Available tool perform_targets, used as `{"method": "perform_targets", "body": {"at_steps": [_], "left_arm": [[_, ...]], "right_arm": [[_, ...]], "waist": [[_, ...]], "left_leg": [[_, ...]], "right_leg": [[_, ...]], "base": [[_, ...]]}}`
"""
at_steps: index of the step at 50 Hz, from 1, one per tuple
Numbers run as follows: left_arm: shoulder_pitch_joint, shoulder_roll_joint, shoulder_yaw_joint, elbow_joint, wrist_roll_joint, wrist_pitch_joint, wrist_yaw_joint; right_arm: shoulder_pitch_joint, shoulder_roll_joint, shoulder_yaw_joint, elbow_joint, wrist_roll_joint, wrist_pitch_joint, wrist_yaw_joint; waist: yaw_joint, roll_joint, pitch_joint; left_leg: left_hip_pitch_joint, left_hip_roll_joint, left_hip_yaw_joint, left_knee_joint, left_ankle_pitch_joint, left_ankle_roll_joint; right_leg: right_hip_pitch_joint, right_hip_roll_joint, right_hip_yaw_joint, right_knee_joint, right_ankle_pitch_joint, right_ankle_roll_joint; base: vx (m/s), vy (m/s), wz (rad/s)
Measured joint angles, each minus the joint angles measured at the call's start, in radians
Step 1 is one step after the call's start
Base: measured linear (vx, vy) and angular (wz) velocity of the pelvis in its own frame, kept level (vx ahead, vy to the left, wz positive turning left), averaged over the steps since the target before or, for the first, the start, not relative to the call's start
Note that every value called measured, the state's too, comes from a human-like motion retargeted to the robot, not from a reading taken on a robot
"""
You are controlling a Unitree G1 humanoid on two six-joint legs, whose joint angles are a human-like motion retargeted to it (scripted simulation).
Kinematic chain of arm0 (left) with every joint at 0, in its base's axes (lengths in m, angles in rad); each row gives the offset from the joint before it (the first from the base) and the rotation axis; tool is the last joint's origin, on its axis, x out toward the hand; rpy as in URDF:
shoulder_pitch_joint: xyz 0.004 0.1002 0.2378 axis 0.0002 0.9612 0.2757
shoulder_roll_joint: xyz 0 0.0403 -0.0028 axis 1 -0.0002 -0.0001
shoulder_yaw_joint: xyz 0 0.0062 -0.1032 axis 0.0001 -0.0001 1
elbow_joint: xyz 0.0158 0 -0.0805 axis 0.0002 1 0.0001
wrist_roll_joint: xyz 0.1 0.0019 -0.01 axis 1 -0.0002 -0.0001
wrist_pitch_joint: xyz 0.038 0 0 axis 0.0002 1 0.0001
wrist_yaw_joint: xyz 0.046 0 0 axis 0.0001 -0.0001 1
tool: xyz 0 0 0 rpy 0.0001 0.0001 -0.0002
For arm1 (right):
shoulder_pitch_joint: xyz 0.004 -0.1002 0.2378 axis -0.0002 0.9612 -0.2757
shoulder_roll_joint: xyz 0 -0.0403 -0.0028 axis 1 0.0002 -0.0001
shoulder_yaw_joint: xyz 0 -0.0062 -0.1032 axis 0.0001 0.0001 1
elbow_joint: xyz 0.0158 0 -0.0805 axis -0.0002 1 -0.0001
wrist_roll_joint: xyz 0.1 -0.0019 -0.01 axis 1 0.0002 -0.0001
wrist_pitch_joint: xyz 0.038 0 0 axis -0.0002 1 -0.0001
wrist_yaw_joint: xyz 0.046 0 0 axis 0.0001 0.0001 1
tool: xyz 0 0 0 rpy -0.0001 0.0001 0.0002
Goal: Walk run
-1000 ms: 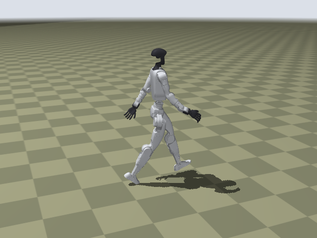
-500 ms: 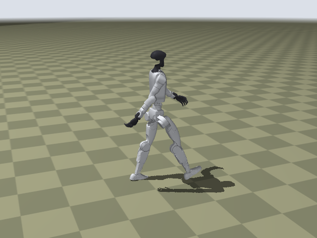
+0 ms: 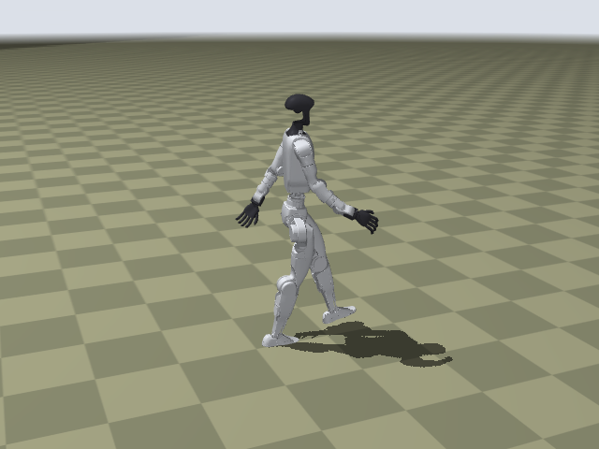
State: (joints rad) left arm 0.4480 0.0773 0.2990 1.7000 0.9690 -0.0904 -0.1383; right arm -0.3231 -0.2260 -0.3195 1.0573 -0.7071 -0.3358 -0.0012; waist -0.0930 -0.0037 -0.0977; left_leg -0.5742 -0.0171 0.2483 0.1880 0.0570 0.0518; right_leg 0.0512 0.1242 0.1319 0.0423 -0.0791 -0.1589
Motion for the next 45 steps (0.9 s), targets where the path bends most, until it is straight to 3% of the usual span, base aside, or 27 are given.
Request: {"method": "perform_targets", "body": {"at_steps": [2, 5, 7, 9, 10, 12, 13, 15, 20, 23, 27, 30, 32, 33, 35, 37, 40, 42, 43, 45], "left_arm": [[0.026, 0.006, 0.009, 0.0, 0.018, 0.037, -0.039], [0.029, 0.027, 0.019, 0.0, 0.017, 0.087, -0.075], [0.013, 0.039, 0.033, 0.0, -0.001, 0.097, -0.075], [-0.011, 0.048, 0.046, 0.0, -0.033, 0.081, -0.052], [-0.03, 0.056, 0.049, 0.0, -0.056, 0.067, -0.041], [-0.107, 0.077, 0.038, 0.0, -0.129, 0.042, -0.047], [-0.168, 0.092, 0.025, 0.0, -0.164, 0.035, -0.057], [-0.281, 0.108, -0.001, -0.011, -0.213, 0.026, -0.039], [-0.5, 0.065, -0.045, -0.216, -0.311, -0.066, 0.102], [-0.614, 0.076, -0.109, -0.337, -0.414, -0.144, 0.101], [-0.758, 0.117, -0.129, -0.451, -0.461, -0.193, 0.025], [-0.824, 0.151, -0.131, -0.502, -0.455, -0.2, -0.028], [-0.832, 0.165, -0.138, -0.516, -0.449, -0.202, -0.021], [-0.827, 0.167, -0.139, -0.516, -0.444, -0.203, -0.008], [-0.799, 0.166, -0.136, -0.506, -0.429, -0.202, 0.024], [-0.747, 0.15, -0.133, -0.472, -0.405, -0.206, 0.043], [-0.636, 0.125, -0.123, -0.377, -0.337, -0.214, 0.041], [-0.562, 0.108, -0.117, -0.294, -0.273, -0.184, 0.038], [-0.532, 0.104, -0.112, -0.242, -0.248, -0.159, 0.039], [-0.471, 0.097, -0.104, -0.153, -0.2, -0.105, 0.021]], "right_arm": [[-0.011, -0.013, -0.006, -0.018, 0.006, -0.009, -0.01], [0.016, -0.01, -0.023, -0.003, 0.009, -0.016, -0.052], [0.063, 0.006, -0.029, 0.049, 0.006, -0.012, -0.076], [0.123, 0.024, -0.033, 0.134, -0.014, 0.0, -0.078], [0.155, 0.034, -0.037, 0.186, -0.034, 0.004, -0.075], [0.201, 0.05, -0.012, 0.314, -0.074, 0.027, -0.096], [0.215, 0.055, 0.0, 0.38, -0.088, 0.049, -0.115], [0.272, 0.063, -0.002, 0.503, -0.121, 0.101, -0.147], [0.493, 0.093, -0.015, 0.643, -0.214, 0.21, -0.099], [0.647, 0.126, 0.001, 0.643, -0.255, 0.234, -0.053], [0.797, 0.168, -0.012, 0.643, -0.301, 0.28, -0.032], [0.849, 0.181, -0.043, 0.643, -0.306, 0.32, -0.016], [0.856, 0.176, -0.055, 0.643, -0.276, 0.326, -0.004], [0.854, 0.172, -0.059, 0.643, -0.256, 0.328, -0.002], [0.827, 0.159, -0.065, 0.643, -0.214, 0.335, -0.006], [0.782, 0.143, -0.084, 0.643, -0.184, 0.331, -0.035], [0.694, 0.116, -0.09, 0.643, -0.141, 0.286, -0.083], [0.594, 0.091, -0.079, 0.643, -0.114, 0.261, -0.084], [0.53, 0.078, -0.073, 0.643, -0.11, 0.259, -0.076], [0.403, 0.058, -0.082, 0.613, -0.12, 0.27, -0.05]], "waist": [[0.007, -0.008, -0.004], [0.014, -0.021, -0.021], [0.057, -0.041, -0.051], [0.093, -0.053, -0.077], [0.084, -0.052, -0.091], [0.012, -0.075, -0.075], [-0.004, -0.088, -0.058], [0.034, -0.027, -0.059], [-0.02, 0.065, -0.051], [-0.092, 0.091, -0.045], [-0.156, 0.049, -0.021], [-0.176, 0.038, -0.007], [-0.156, 0.05, -0.018], [-0.164, 0.049, -0.02], [-0.165, 0.056, -0.039], [-0.196, 0.047, -0.056], [-0.209, 0.04, -0.077], [-0.228, 0.066, -0.063], [-0.235, 0.07, -0.058], [-0.252, 0.05, -0.064]], "left_leg": [[-0.015, -0.041, -0.011, -0.141, -0.08, -0.044], [-0.016, -0.06, -0.032, -0.149, -0.11, -0.051], [-0.017, -0.034, 0.013, -0.059, -0.118, -0.008], [0.004, -0.029, 0.005, -0.031, -0.015, 0.044], [0.019, -0.047, -0.037, -0.013, 0.005, 0.084], [0.017, -0.131, -0.23, 0.091, -0.051, 0.101], [0.02, -0.135, -0.233, 0.153, -0.097, 0.086], [0.094, 0.003, -0.114, 0.141, -0.125, 0.087], [0.3, -0.01, -0.206, 0.003, -0.153, 0.095], [0.392, -0.024, -0.276, -0.046, -0.178, 0.095], [0.529, -0.083, -0.327, -0.076, -0.235, 0.097], [0.618, -0.083, -0.341, -0.079, -0.279, 0.075], [0.648, -0.062, -0.315, -0.064, -0.281, 0.047], [0.664, -0.061, -0.318, -0.047, -0.266, 0.033], [0.676, -0.049, -0.302, -0.014, -0.191, -0.008], [0.682, -0.043, -0.309, 0.057, -0.032, -0.053], [0.624, -0.03, -0.276, 0.283, 0.289, -0.093], [0.511, 0.027, -0.251, 0.539, 0.407, -0.089], [0.46, 0.063, -0.221, 0.647, 0.452, -0.066], [0.379, 0.087, -0.144, 0.737, 0.383, 0.0]], "right_leg": [[0.045, 0.003, -0.017, 0.006, 0.006, 0.013], [0.093, 0.015, -0.032, 0.042, 0.083, 0.07], [0.106, -0.013, -0.065, 0.089, 0.235, 0.16], [0.109, -0.025, -0.083, 0.174, 0.446, 0.279], [0.097, -0.013, -0.081, 0.234, 0.552, 0.346], [-0.014, 0.022, -0.104, 0.56, 0.603, 0.418], [-0.071, 0.03, -0.136, 0.718, 0.603, 0.42], [-0.137, 0.106, -0.123, 0.748, 0.603, 0.419], [-0.352, 0.045, -0.152, 0.732, 0.345, 0.351], [-0.449, -0.055, -0.155, 0.578, 0.208, 0.312], [-0.486, -0.24, -0.181, 0.213, 0.193, 0.293], [-0.524, -0.265, -0.104, -0.016, 0.11, 0.245], [-0.54, -0.258, -0.103, -0.103, 0.074, 0.276], [-0.543, -0.268, -0.134, -0.081, 0.067, 0.287], [-0.544, -0.251, -0.148, 0.011, 0.028, 0.229], [-0.528, -0.278, -0.231, 0.052, 0.127, 0.258], [-0.475, -0.255, -0.109, 0.111, 0.168, 0.211], [-0.438, -0.208, -0.079, 0.136, 0.127, 0.165], [-0.409, -0.211, -0.137, 0.142, 0.109, 0.151], [-0.362, -0.222, -0.158, 0.127, 0.089, 0.128]], "base": [[1.32, -0.13, 0.05], [1.11, -0.12, 0.01], [1.29, -0.11, -0.83], [1.38, -0.08, -0.59], [1.37, -0.12, 0.63], [1.28, -0.34, 1.17], [1.12, -0.46, 0.66], [1.03, -0.11, -0.02], [1.14, 0.06, 0.99], [0.88, -0.15, 1.27], [1.03, -0.38, 0.8], [0.79, -0.35, 0.2], [1.18, -0.56, -0.33], [1.24, -0.6, 0.0], [1.01, -0.49, 0.15], [1.06, -0.52, 0.63], [1.12, -0.6, 0.19], [1.04, -0.54, 0.06], [0.95, -0.48, -0.01], [0.78, -0.34, -0.06]]}}
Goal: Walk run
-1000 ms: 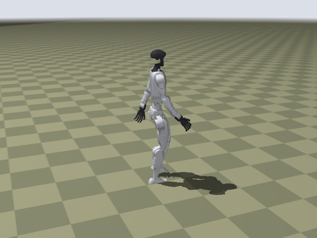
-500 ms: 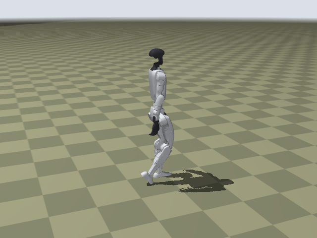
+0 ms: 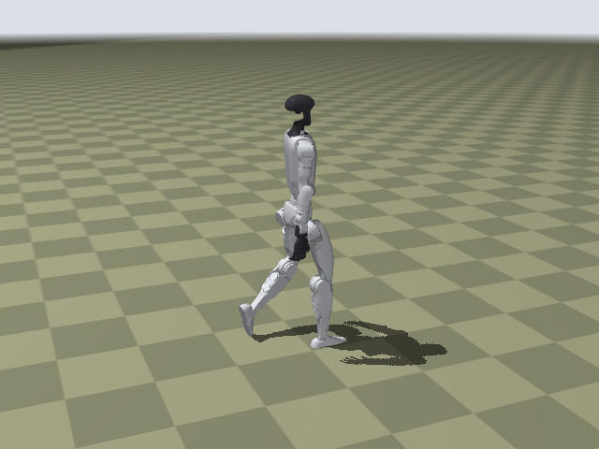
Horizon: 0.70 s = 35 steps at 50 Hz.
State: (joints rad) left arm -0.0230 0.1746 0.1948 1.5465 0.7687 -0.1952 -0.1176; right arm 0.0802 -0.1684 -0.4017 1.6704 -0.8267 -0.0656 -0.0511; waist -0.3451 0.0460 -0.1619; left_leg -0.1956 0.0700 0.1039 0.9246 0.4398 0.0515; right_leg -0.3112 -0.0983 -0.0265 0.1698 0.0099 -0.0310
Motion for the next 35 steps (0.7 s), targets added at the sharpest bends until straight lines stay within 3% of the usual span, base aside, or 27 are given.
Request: {"method": "perform_targets", "body": {"at_steps": [3, 8, 13, 15, 18, 20, 22, 23, 25, 27, 28, 30, 35], "left_arm": [[0.118, -0.018, -0.004, 0.088, 0.074, 0.055, -0.041], [0.311, -0.044, 0.012, 0.147, 0.2, 0.066, -0.076], [0.429, -0.048, 0.04, 0.153, 0.272, 0.128, -0.095], [0.449, -0.045, 0.066, 0.153, 0.277, 0.161, -0.102], [0.456, -0.039, 0.113, 0.153, 0.23, 0.185, -0.109], [0.447, -0.04, 0.146, 0.153, 0.169, 0.184, -0.102], [0.428, -0.05, 0.181, 0.153, 0.094, 0.162, -0.087], [0.407, -0.052, 0.19, 0.153, 0.048, 0.146, -0.091], [0.332, -0.049, 0.196, 0.153, -0.033, 0.111, -0.114], [0.231, -0.04, 0.205, 0.15, -0.085, 0.079, -0.109], [0.181, -0.04, 0.206, 0.139, -0.113, 0.068, -0.093], [0.095, -0.053, 0.189, 0.07, -0.173, 0.053, -0.063], [-0.056, -0.073, 0.095, -0.209, -0.228, -0.036, -0.041]], "right_arm": [[-0.153, -0.012, -0.029, -0.092, -0.024, -0.016, 0.023], [-0.355, -0.041, 0.038, -0.262, 0.064, -0.142, 0.068], [-0.468, -0.106, 0.065, -0.437, 0.113, -0.233, 0.108], [-0.474, -0.131, 0.054, -0.494, 0.108, -0.263, 0.094], [-0.438, -0.143, 0.024, -0.532, 0.097, -0.293, 0.024], [-0.398, -0.13, -0.001, -0.522, 0.094, -0.3, -0.033], [-0.35, -0.103, -0.018, -0.477, 0.092, -0.292, -0.058], [-0.325, -0.086, -0.028, -0.445, 0.084, -0.284, -0.061], [-0.27, -0.056, -0.049, -0.371, 0.067, -0.259, -0.051], [-0.205, -0.043, -0.072, -0.276, 0.04, -0.232, -0.027], [-0.169, -0.038, -0.085, -0.225, 0.014, -0.215, -0.013], [-0.095, -0.034, -0.082, -0.129, -0.03, -0.16, 0.011], [0.117, 0.027, -0.031, 0.019, -0.134, -0.064, -0.034]], "waist": [[0.038, -0.012, -0.004], [0.157, -0.053, 0.004], [0.207, -0.023, 0.028], [0.218, -0.021, 0.023], [0.224, -0.042, -0.009], [0.27, -0.056, -0.028], [0.299, -0.072, -0.046], [0.288, -0.076, -0.054], [0.269, -0.056, -0.041], [0.265, -0.007, -0.026], [0.262, 0.013, -0.026], [0.277, 0.046, -0.026], [0.231, 0.096, -0.011]], "left_leg": [[-0.104, -0.022, 0.058, 0.006, -0.145, 0.031], [-0.303, -0.067, 0.122, -0.18, -0.342, 0.035], [-0.367, -0.076, 0.171, -0.632, -0.382, 0.049], [-0.382, -0.135, 0.15, -0.79, -0.433, 0.045], [-0.372, -0.153, 0.271, -0.884, -0.439, 0.124], [-0.359, -0.133, 0.295, -0.829, -0.403, 0.146], [-0.351, -0.126, 0.298, -0.786, -0.345, 0.162], [-0.364, -0.163, 0.199, -0.749, -0.377, 0.191], [-0.375, -0.199, 0.016, -0.67, -0.435, 0.204], [-0.307, -0.128, 0.073, -0.647, -0.474, 0.199], [-0.257, -0.113, 0.076, -0.666, -0.489, 0.192], [-0.196, -0.122, 0.018, -0.692, -0.508, 0.191], [-0.064, -0.164, -0.151, -0.747, -0.52, 0.191]], "right_leg": [[0.074, 0.028, 0.035, -0.045, -0.001, -0.015], [0.187, 0.052, 0.094, -0.108, -0.011, -0.028], [0.318, 0.134, 0.047, -0.14, -0.082, -0.053], [0.364, 0.15, 0.013, -0.144, -0.107, -0.049], [0.406, 0.152, -0.022, -0.116, -0.096, -0.005], [0.426, 0.152, -0.026, -0.075, -0.029, 0.056], [0.44, 0.129, -0.047, -0.007, 0.142, 0.151], [0.435, 0.122, -0.051, 0.039, 0.254, 0.207], [0.389, 0.174, 0.026, 0.202, 0.426, 0.288], [0.295, 0.278, 0.028, 0.424, 0.514, 0.291], [0.254, 0.296, 0.01, 0.508, 0.514, 0.291], [0.171, 0.317, 0.041, 0.6, 0.402, 0.289], [-0.012, 0.227, 0.043, 0.594, 0.148, 0.171]], "base": [[0.93, -0.25, -0.66], [0.91, -0.2, -0.94], [0.89, -0.1, 0.16], [0.77, -0.07, 0.73], [1.19, -0.05, 0.71], [1.11, -0.03, -0.32], [1.22, 0.06, -0.25], [1.18, 0.12, 0.52], [1.0, 0.08, 1.11], [1.19, -0.09, 1.45], [0.98, -0.01, 1.48], [0.74, 0.17, 1.35], [0.85, 0.01, 2.0]]}}
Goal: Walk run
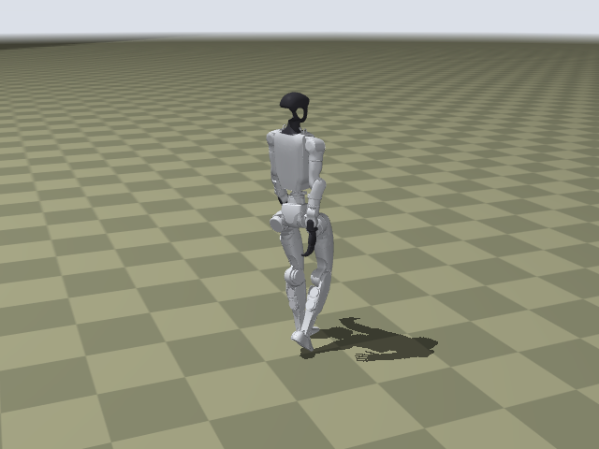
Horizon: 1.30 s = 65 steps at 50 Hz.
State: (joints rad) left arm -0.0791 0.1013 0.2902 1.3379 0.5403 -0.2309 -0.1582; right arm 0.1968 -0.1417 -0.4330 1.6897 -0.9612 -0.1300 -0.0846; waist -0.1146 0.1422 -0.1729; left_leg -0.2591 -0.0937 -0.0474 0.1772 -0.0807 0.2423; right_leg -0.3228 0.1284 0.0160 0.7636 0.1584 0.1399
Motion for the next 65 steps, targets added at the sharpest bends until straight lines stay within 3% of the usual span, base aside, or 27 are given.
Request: {"method": "perform_targets", "body": {"at_steps": [2, 5, 8, 12, 14, 15, 17, 19, 22, 23, 25, 30, 31, 35, 38, 41, 42, 44, 45, 48, 50, 52, 55, 57, 59, 62, 65], "left_arm": [[-0.054, 0.019, -0.043, -0.092, 0.003, -0.038, -0.008], [-0.127, 0.068, -0.099, -0.191, 0.019, -0.074, -0.025], [-0.164, 0.119, -0.135, -0.247, 0.044, -0.077, -0.027], [-0.15, 0.147, -0.128, -0.238, 0.098, -0.059, 0.014], [-0.115, 0.141, -0.104, -0.199, 0.125, -0.04, 0.035], [-0.093, 0.133, -0.092, -0.172, 0.134, -0.028, 0.044], [-0.05, 0.109, -0.065, -0.076, 0.155, -0.005, 0.051], [-0.007, 0.085, -0.038, 0.038, 0.186, 0.036, 0.039], [0.05, 0.05, -0.014, 0.199, 0.213, 0.157, 0.009], [0.076, 0.046, -0.018, 0.24, 0.201, 0.197, -0.003], [0.137, 0.043, -0.005, 0.298, 0.214, 0.221, -0.04], [0.327, 0.031, -0.009, 0.319, 0.338, 0.185, -0.113], [0.354, 0.036, -0.005, 0.323, 0.368, 0.194, -0.102], [0.431, 0.064, 0.01, 0.361, 0.436, 0.254, -0.049], [0.475, 0.076, 0.041, 0.362, 0.395, 0.313, -0.052], [0.499, 0.081, 0.082, 0.362, 0.32, 0.34, -0.081], [0.501, 0.079, 0.102, 0.362, 0.294, 0.341, -0.094], [0.497, 0.063, 0.153, 0.362, 0.236, 0.321, -0.124], [0.494, 0.053, 0.18, 0.362, 0.204, 0.303, -0.139], [0.451, 0.028, 0.228, 0.362, 0.072, 0.222, -0.168], [0.39, 0.006, 0.235, 0.362, -0.011, 0.191, -0.141], [0.294, -0.007, 0.2, 0.359, -0.057, 0.169, -0.083], [0.157, -0.029, 0.106, 0.27, -0.044, 0.154, -0.019], [0.086, -0.054, 0.042, 0.164, 0.014, 0.122, 0.01], [0.018, -0.07, -0.032, 0.062, 0.06, 0.077, 0.027], [-0.089, -0.062, -0.138, -0.06, 0.09, 0.006, 0.028], [-0.18, -0.039, -0.198, -0.145, 0.115, -0.058, 0.02]], "right_arm": [[0.087, 0.042, 0.031, 0.01, -0.015, 0.025, 0.005], [0.188, 0.098, 0.072, 0.01, -0.024, 0.045, 0.048], [0.238, 0.124, 0.08, 0.01, -0.068, 0.04, 0.103], [0.244, 0.101, 0.108, 0.01, -0.084, 0.078, 0.134], [0.217, 0.073, 0.121, 0.01, -0.069, 0.122, 0.116], [0.198, 0.057, 0.125, 0.01, -0.058, 0.146, 0.101], [0.159, 0.026, 0.114, 0.01, -0.034, 0.173, 0.056], [0.113, 0.001, 0.105, 0.01, 0.001, 0.166, 0.021], [-0.001, -0.051, 0.106, 0.01, 0.063, 0.141, 0.037], [-0.05, -0.07, 0.122, 0.01, 0.082, 0.138, 0.052], [-0.158, -0.1, 0.132, 0.01, 0.083, 0.132, 0.059], [-0.321, -0.11, 0.122, -0.154, 0.045, 0.023, 0.037], [-0.341, -0.108, 0.125, -0.2, 0.065, 0.001, 0.045], [-0.417, -0.108, 0.075, -0.346, 0.137, -0.091, 0.067], [-0.45, -0.103, 0.032, -0.415, 0.18, -0.145, 0.071], [-0.447, -0.104, 0.02, -0.451, 0.223, -0.183, 0.076], [-0.438, -0.106, 0.019, -0.456, 0.235, -0.193, 0.077], [-0.408, -0.11, 0.033, -0.449, 0.25, -0.204, 0.074], [-0.389, -0.11, 0.045, -0.438, 0.253, -0.206, 0.07], [-0.32, -0.109, 0.051, -0.367, 0.171, -0.2, 0.044], [-0.262, -0.105, 0.054, -0.311, 0.098, -0.179, -0.009], [-0.211, -0.113, 0.04, -0.234, 0.025, -0.158, -0.079], [-0.108, -0.097, 0.007, -0.15, -0.052, -0.098, -0.127], [-0.03, -0.066, -0.023, -0.11, -0.063, -0.059, -0.133], [0.038, -0.032, -0.05, -0.065, -0.051, -0.043, -0.133], [0.112, 0.014, -0.061, -0.001, -0.017, -0.026, -0.098], [0.167, 0.049, -0.032, 0.01, -0.002, 0.005, -0.036]], "waist": [[-0.033, 0.002, 0.007], [-0.074, -0.028, 0.029], [-0.107, -0.064, 0.062], [-0.077, -0.084, 0.075], [-0.081, -0.103, 0.062], [-0.087, -0.111, 0.05], [-0.141, -0.116, 0.033], [-0.139, -0.098, 0.022], [-0.156, -0.082, 0.022], [-0.151, -0.099, 0.017], [-0.153, -0.114, 0.014], [-0.042, -0.157, 0.031], [-0.022, -0.162, 0.035], [0.05, -0.15, 0.044], [0.077, -0.136, 0.042], [0.076, -0.124, 0.018], [0.073, -0.125, 0.01], [0.081, -0.148, -0.001], [0.1, -0.165, -0.004], [0.146, -0.174, -0.011], [0.144, -0.113, -0.007], [0.113, -0.048, -0.002], [0.073, 0.032, 0.0], [0.067, 0.052, 0.001], [0.05, 0.068, -0.003], [-0.019, 0.085, -0.009], [-0.079, 0.056, -0.005]], "left_leg": [[0.049, -0.032, -0.083, -0.016, -0.006, 0.006], [0.128, -0.093, -0.186, -0.026, -0.023, 0.012], [0.225, -0.138, -0.27, -0.026, -0.049, 0.01], [0.319, -0.142, -0.281, -0.008, -0.083, -0.001], [0.339, -0.162, -0.28, 0.027, -0.069, -0.013], [0.344, -0.17, -0.277, 0.047, -0.05, -0.023], [0.338, -0.179, -0.289, 0.146, 0.046, -0.064], [0.278, -0.163, -0.233, 0.309, 0.214, -0.129], [0.107, -0.094, -0.099, 0.635, 0.395, -0.262], [0.06, -0.042, 0.012, 0.709, 0.403, -0.245], [-0.008, 0.097, 0.226, 0.82, 0.259, -0.151], [-0.252, -0.011, 0.257, 0.894, 0.079, -0.218], [-0.293, -0.009, 0.269, 0.868, 0.045, -0.209], [-0.369, 0.132, 0.42, 0.641, -0.029, -0.115], [-0.379, 0.105, 0.455, 0.362, -0.04, -0.104], [-0.309, 0.121, 0.689, 0.116, -0.07, -0.119], [-0.276, 0.112, 0.76, 0.055, -0.068, -0.109], [-0.222, 0.066, 0.791, -0.007, -0.037, -0.023], [-0.201, 0.042, 0.77, -0.013, -0.043, 0.02], [-0.184, 0.05, 0.601, 0.032, -0.082, 0.02], [-0.155, 0.074, 0.499, 0.058, -0.108, 0.02], [-0.101, 0.08, 0.431, 0.061, -0.126, 0.02], [-0.036, 0.084, 0.27, 0.042, -0.122, 0.02], [0.004, 0.058, 0.151, 0.031, -0.113, 0.02], [0.034, 0.036, 0.032, 0.027, -0.103, 0.02], [0.063, -0.003, -0.186, 0.026, -0.083, 0.02], [0.11, -0.067, -0.349, 0.031, -0.073, 0.02]], "right_leg": [[-0.045, -0.095, -0.022, -0.116, -0.056, -0.046], [-0.065, -0.227, -0.043, -0.388, -0.058, -0.061], [-0.074, -0.238, 0.123, -0.648, -0.122, -0.086], [-0.064, -0.228, 0.305, -0.827, -0.207, 0.053], [-0.064, -0.221, 0.311, -0.75, -0.21, 0.054], [-0.063, -0.223, 0.284, -0.711, -0.213, 0.055], [-0.038, -0.258, 0.195, -0.684, -0.082, 0.085], [-0.001, -0.23, 0.255, -0.654, -0.118, 0.04], [0.048, -0.266, 0.149, -0.638, -0.162, 0.021], [0.066, -0.274, 0.13, -0.646, -0.168, -0.001], [0.099, -0.289, 0.056, -0.654, -0.18, -0.028], [0.191, -0.307, -0.022, -0.713, -0.182, -0.041], [0.208, -0.301, -0.04, -0.72, -0.19, -0.046], [0.281, -0.24, -0.114, -0.739, -0.234, -0.067], [0.338, -0.193, -0.195, -0.748, -0.257, -0.073], [0.386, -0.153, -0.297, -0.742, -0.26, -0.058], [0.401, -0.147, -0.329, -0.735, -0.251, -0.043], [0.431, -0.158, -0.357, -0.705, -0.204, 0.007], [0.446, -0.169, -0.348, -0.682, -0.165, 0.039], [0.455, -0.156, -0.292, -0.549, 0.112, 0.105], [0.408, -0.109, -0.268, -0.39, 0.295, 0.069], [0.318, -0.012, -0.185, -0.184, 0.354, 0.059], [0.182, 0.108, -0.079, -0.01, 0.204, 0.067], [0.114, 0.112, -0.026, 0.024, 0.128, 0.039], [0.042, 0.07, -0.022, 0.01, 0.057, -0.048], [-0.062, -0.064, -0.102, -0.092, -0.034, -0.178], [-0.117, -0.157, -0.075, -0.328, -0.031, -0.108]], "base": [[0.88, -0.14, 2.21], [0.61, -0.17, 2.0], [0.83, -0.32, 1.5], [0.82, -0.33, 0.32], [0.92, -0.38, 0.49], [0.8, -0.27, 1.21], [0.88, -0.34, 1.56], [0.74, -0.34, 1.26], [0.69, -0.26, 1.52], [0.81, -0.25, 1.1], [0.6, -0.14, 1.01], [0.54, -0.07, 0.38], [0.43, -0.07, 0.83], [0.58, -0.01, 1.18], [0.72, 0.1, 1.31], [0.64, 0.07, 1.59], [0.76, 0.11, 1.73], [0.73, 0.04, 1.12], [0.94, -0.06, 0.27], [1.13, 0.09, 0.53], [0.72, 0.33, 1.91], [0.65, 0.28, 3.1], [0.72, 0.18, 3.52], [0.88, 0.14, 3.37], [0.74, 0.08, 3.53], [0.66, -0.13, 3.74], [0.67, -0.23, 3.08]]}}
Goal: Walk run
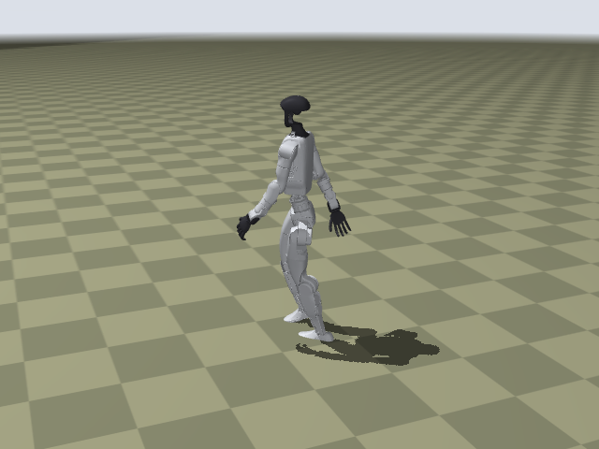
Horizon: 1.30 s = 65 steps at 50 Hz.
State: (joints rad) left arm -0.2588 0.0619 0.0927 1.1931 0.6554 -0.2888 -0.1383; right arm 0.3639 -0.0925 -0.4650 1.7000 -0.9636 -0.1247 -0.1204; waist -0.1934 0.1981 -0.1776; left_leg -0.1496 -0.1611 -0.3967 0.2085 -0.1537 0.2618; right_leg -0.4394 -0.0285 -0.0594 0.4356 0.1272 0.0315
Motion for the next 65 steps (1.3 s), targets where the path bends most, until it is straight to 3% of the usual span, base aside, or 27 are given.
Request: {"method": "perform_targets", "body": {"at_steps": [3, 7, 10, 12, 13, 15, 16, 18, 20, 22, 25, 28, 32, 35, 37, 40, 42, 45, 47, 48, 50, 53, 57, 62, 65], "left_arm": [[-0.038, 0.03, -0.014, -0.061, 0.004, -0.023, 0.007], [0.005, 0.071, 0.015, -0.091, 0.004, -0.034, 0.036], [0.067, 0.074, 0.082, 0.01, 0.02, -0.011, 0.078], [0.109, 0.062, 0.117, 0.146, 0.027, 0.05, 0.087], [0.132, 0.059, 0.133, 0.222, 0.03, 0.096, 0.079], [0.176, 0.057, 0.133, 0.364, 0.012, 0.217, 0.054], [0.197, 0.066, 0.109, 0.418, -0.012, 0.26, 0.038], [0.25, 0.077, 0.097, 0.488, 0.016, 0.304, 0.005], [0.329, 0.058, 0.101, 0.484, 0.102, 0.295, -0.016], [0.421, 0.047, 0.101, 0.439, 0.193, 0.264, -0.019], [0.525, 0.042, 0.104, 0.414, 0.282, 0.204, 0.025], [0.597, 0.057, 0.125, 0.43, 0.293, 0.188, 0.057], [0.659, 0.063, 0.216, 0.48, 0.231, 0.221, 0.035], [0.69, 0.059, 0.272, 0.507, 0.133, 0.246, -0.002], [0.708, 0.05, 0.304, 0.507, 0.09, 0.267, -0.023], [0.713, 0.035, 0.339, 0.507, 0.065, 0.291, -0.028], [0.7, 0.033, 0.338, 0.507, 0.057, 0.297, -0.014], [0.62, 0.045, 0.313, 0.507, 0.042, 0.296, 0.018], [0.524, 0.055, 0.293, 0.507, 0.031, 0.294, 0.065], [0.458, 0.064, 0.287, 0.507, 0.024, 0.296, 0.093], [0.331, 0.075, 0.279, 0.484, 0.008, 0.278, 0.154], [0.189, 0.056, 0.258, 0.337, -0.006, 0.212, 0.2], [0.013, 0.074, 0.203, 0.181, -0.085, 0.107, 0.19], [-0.163, 0.124, 0.18, 0.05, -0.171, 0.053, 0.11], [-0.204, 0.152, 0.173, -0.002, -0.184, 0.032, 0.09]], "right_arm": [[0.007, 0.005, 0.051, 0.0, -0.032, 0.041, 0.05], [-0.043, -0.032, 0.122, 0.0, -0.088, 0.088, 0.045], [-0.118, -0.081, 0.137, 0.0, -0.107, 0.123, 0.016], [-0.161, -0.106, 0.113, -0.005, -0.101, 0.137, -0.007], [-0.179, -0.112, 0.097, -0.018, -0.09, 0.14, -0.016], [-0.226, -0.126, 0.065, -0.035, -0.058, 0.122, -0.022], [-0.257, -0.132, 0.059, -0.042, -0.037, 0.108, -0.01], [-0.323, -0.139, 0.045, -0.06, 0.013, 0.099, 0.024], [-0.383, -0.133, 0.019, -0.099, 0.051, 0.097, 0.046], [-0.431, -0.112, 0.001, -0.154, 0.081, 0.073, 0.061], [-0.489, -0.11, 0.017, -0.234, 0.138, 0.001, 0.089], [-0.541, -0.13, 0.065, -0.317, 0.179, -0.062, 0.123], [-0.624, -0.161, 0.08, -0.391, 0.13, -0.105, 0.131], [-0.672, -0.174, 0.086, -0.411, 0.078, -0.118, 0.114], [-0.678, -0.171, 0.101, -0.411, 0.064, -0.122, 0.1], [-0.643, -0.148, 0.116, -0.393, 0.044, -0.14, 0.087], [-0.586, -0.127, 0.113, -0.34, 0.012, -0.17, 0.064], [-0.5, -0.101, 0.116, -0.194, 0.005, -0.144, -0.012], [-0.448, -0.097, 0.116, -0.081, 0.033, -0.072, -0.029], [-0.428, -0.094, 0.108, -0.033, 0.042, -0.038, -0.018], [-0.357, -0.074, 0.092, 0.0, 0.037, 0.007, 0.023], [-0.226, -0.049, 0.058, 0.0, 0.005, 0.014, 0.058], [-0.055, -0.026, 0.054, 0.0, -0.015, 0.051, 0.079], [0.079, -0.021, 0.044, 0.0, 0.001, 0.15, 0.12], [0.107, -0.02, 0.036, 0.0, 0.035, 0.188, 0.135]], "waist": [[-0.008, -0.081, 0.039], [0.0, -0.116, 0.109], [-0.017, -0.109, 0.093], [-0.06, -0.107, 0.074], [-0.085, -0.083, 0.07], [-0.127, -0.037, 0.076], [-0.134, -0.031, 0.076], [-0.132, -0.006, 0.092], [-0.111, -0.096, 0.044], [-0.09, -0.125, 0.041], [0.03, -0.202, 0.039], [0.091, -0.226, 0.039], [0.154, -0.224, 0.069], [0.169, -0.242, 0.082], [0.155, -0.256, 0.073], [0.168, -0.282, 0.038], [0.175, -0.284, 0.003], [0.147, -0.263, -0.024], [0.105, -0.302, 0.006], [0.092, -0.294, 0.01], [0.099, -0.199, 0.004], [0.069, -0.151, 0.019], [-0.009, -0.11, 0.04], [-0.085, -0.154, 0.065], [-0.113, -0.151, 0.079]], "left_leg": [[0.114, -0.075, -0.062, -0.023, 0.008, 0.0], [0.28, -0.082, -0.04, -0.051, 0.046, -0.011], [0.315, -0.056, 0.025, -0.029, 0.145, -0.07], [0.323, -0.059, 0.032, 0.037, 0.293, -0.143], [0.312, -0.032, 0.041, 0.091, 0.397, -0.208], [0.251, 0.016, 0.074, 0.278, 0.598, -0.37], [0.193, 0.033, 0.123, 0.404, 0.645, -0.43], [0.078, 0.128, 0.235, 0.684, 0.677, -0.495], [0.0, 0.106, 0.407, 0.665, 0.677, -0.366], [-0.11, 0.101, 0.451, 0.719, 0.537, -0.293], [-0.301, 0.004, 0.479, 0.716, 0.392, -0.28], [-0.429, 0.087, 0.567, 0.551, 0.274, -0.203], [-0.49, 0.157, 0.625, 0.15, 0.254, -0.161], [-0.515, 0.124, 0.601, -0.091, 0.167, -0.161], [-0.514, 0.122, 0.637, -0.15, 0.124, -0.131], [-0.505, 0.148, 0.721, -0.06, 0.126, -0.111], [-0.483, 0.159, 0.722, -0.042, 0.214, -0.13], [-0.454, 0.127, 0.579, 0.031, 0.205, -0.097], [-0.366, 0.032, 0.562, 0.058, 0.146, -0.058], [-0.324, 0.042, 0.595, 0.056, 0.125, -0.051], [-0.264, 0.135, 0.549, 0.023, 0.101, -0.068], [-0.169, 0.132, 0.471, -0.014, 0.067, -0.077], [-0.027, 0.106, 0.363, -0.089, 0.042, -0.076], [0.137, 0.02, 0.295, -0.115, -0.027, -0.077], [0.228, 0.019, 0.269, -0.117, -0.064, -0.104]], "right_leg": [[-0.026, -0.076, 0.104, -0.237, -0.025, 0.083], [-0.038, -0.055, 0.224, -0.451, -0.141, 0.169], [-0.027, 0.014, 0.256, -0.438, -0.083, 0.056], [-0.017, -0.027, 0.111, -0.352, -0.044, 0.106], [0.001, 0.005, 0.224, -0.319, -0.074, 0.102], [0.006, 0.039, 0.263, -0.244, -0.122, 0.067], [0.031, 0.029, 0.191, -0.223, -0.152, 0.044], [0.099, 0.065, 0.094, -0.209, -0.197, -0.006], [0.15, -0.015, 0.111, -0.246, -0.209, -0.029], [0.194, -0.017, 0.09, -0.258, -0.223, -0.04], [0.273, -0.039, 0.137, -0.319, -0.213, -0.044], [0.348, -0.009, 0.108, -0.366, -0.231, -0.068], [0.456, 0.064, 0.088, -0.405, -0.269, -0.099], [0.532, 0.084, 0.08, -0.415, -0.278, -0.107], [0.565, 0.084, 0.062, -0.403, -0.243, -0.089], [0.599, 0.07, 0.082, -0.362, -0.103, -0.02], [0.616, 0.055, 0.051, -0.315, 0.087, 0.034], [0.584, 0.083, 0.077, -0.15, 0.39, 0.098], [0.477, 0.04, 0.036, 0.224, 0.396, 0.131], [0.438, 0.054, 0.032, 0.311, 0.396, 0.157], [0.383, 0.187, 0.04, 0.266, 0.396, 0.142], [0.248, 0.225, 0.05, 0.307, 0.241, 0.11], [0.102, 0.138, 0.007, 0.19, 0.041, 0.074], [0.007, -0.056, -0.041, -0.201, -0.015, 0.076], [-0.04, -0.057, 0.02, -0.42, -0.11, 0.075]], "base": [[0.77, -0.31, 1.52], [0.85, -0.33, 0.2], [0.94, -0.39, 0.2], [1.02, -0.35, 1.05], [1.16, -0.47, 1.39], [0.81, -0.28, 1.3], [0.93, -0.33, 0.85], [1.29, -0.5, 0.53], [0.84, -0.33, 0.61], [0.74, -0.28, 0.43], [0.98, -0.27, -0.44], [0.88, -0.25, 0.11], [0.7, -0.2, 0.0], [1.09, -0.13, 0.08], [1.21, -0.05, 0.27], [1.17, 0.02, -0.29], [1.35, 0.1, -0.16], [1.16, 0.09, 0.72], [1.27, 0.01, 1.48], [1.26, -0.02, 1.1], [0.96, -0.02, 0.5], [1.07, -0.05, 1.0], [0.99, -0.12, 1.32], [1.01, -0.26, 0.85], [0.9, -0.27, 0.3]]}}
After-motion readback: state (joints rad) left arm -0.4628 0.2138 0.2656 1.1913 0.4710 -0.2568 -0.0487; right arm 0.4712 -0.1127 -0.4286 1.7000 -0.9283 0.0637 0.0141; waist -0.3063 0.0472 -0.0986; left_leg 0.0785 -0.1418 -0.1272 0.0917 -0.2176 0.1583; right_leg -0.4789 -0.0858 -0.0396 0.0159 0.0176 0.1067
